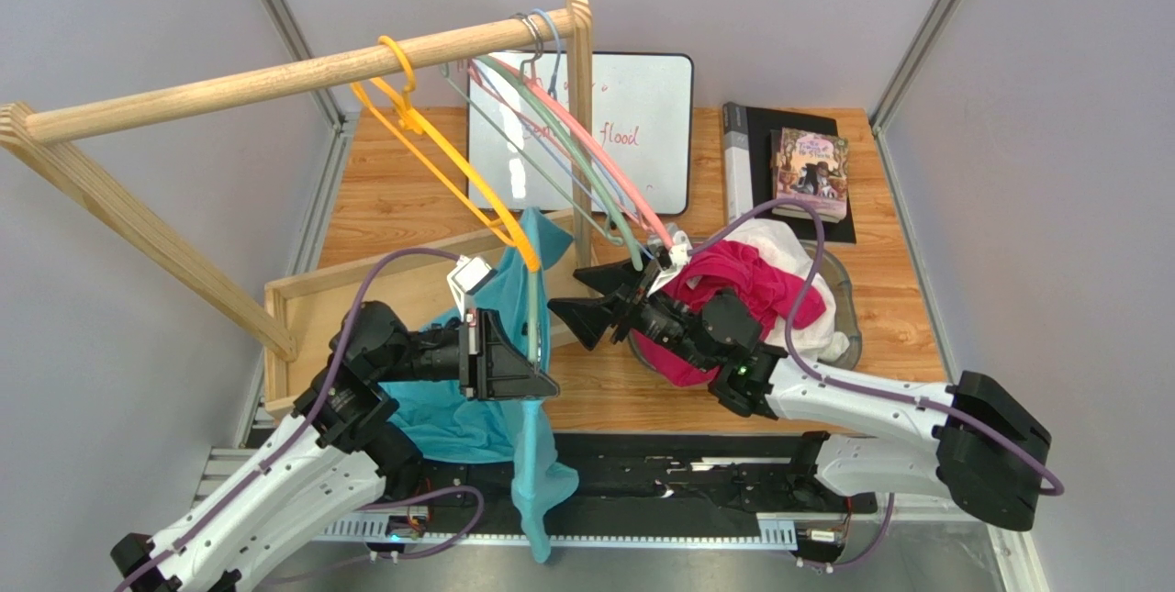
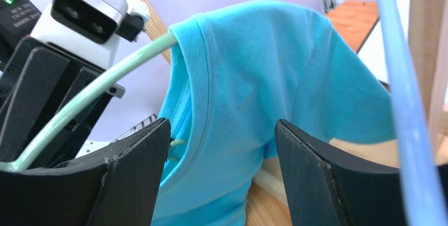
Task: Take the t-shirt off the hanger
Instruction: Remove the tshirt from the hanger
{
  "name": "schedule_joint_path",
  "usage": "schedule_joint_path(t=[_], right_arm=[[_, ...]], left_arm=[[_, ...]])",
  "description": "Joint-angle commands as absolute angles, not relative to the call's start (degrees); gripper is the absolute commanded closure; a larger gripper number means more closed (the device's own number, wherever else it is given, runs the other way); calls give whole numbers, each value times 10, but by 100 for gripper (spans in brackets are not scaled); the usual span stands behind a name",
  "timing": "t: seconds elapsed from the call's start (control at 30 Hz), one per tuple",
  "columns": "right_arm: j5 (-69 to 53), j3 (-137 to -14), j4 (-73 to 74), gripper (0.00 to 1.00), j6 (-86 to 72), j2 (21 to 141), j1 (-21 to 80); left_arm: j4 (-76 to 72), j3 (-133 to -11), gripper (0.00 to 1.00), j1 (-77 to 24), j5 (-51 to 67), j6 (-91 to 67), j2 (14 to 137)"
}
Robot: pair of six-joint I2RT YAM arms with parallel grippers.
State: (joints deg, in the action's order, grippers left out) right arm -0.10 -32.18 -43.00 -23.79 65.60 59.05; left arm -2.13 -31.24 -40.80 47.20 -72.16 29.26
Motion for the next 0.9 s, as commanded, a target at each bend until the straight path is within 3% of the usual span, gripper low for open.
schedule_joint_path(t=[0.0,0.23,0.27,0.33,0.37,0.43,0.47,0.6,0.87], right_arm=[[-1,-344,-532,24,-219,690,599],[54,-351,-570,38,-238,729,607],[68,-350,-570,48,-239,730,611],[98,-337,-577,57,-244,729,613],[109,-330,-580,72,-249,727,614],[138,-309,-589,87,-262,717,613],[149,-303,-587,100,-267,713,613],[213,-307,-522,100,-280,686,608],[137,-384,-371,100,-366,709,519]], left_arm=[[-37,-316,100,-409,496,-728,280],[-66,-312,100,-409,531,-728,311],[-72,-312,100,-409,535,-727,319],[-77,-315,100,-409,545,-726,326],[-80,-316,100,-409,549,-724,333],[-80,-324,100,-409,563,-720,341],[-75,-328,100,-409,568,-712,348],[-15,-352,100,-409,585,-675,350],[65,-366,100,-409,612,-628,345]])
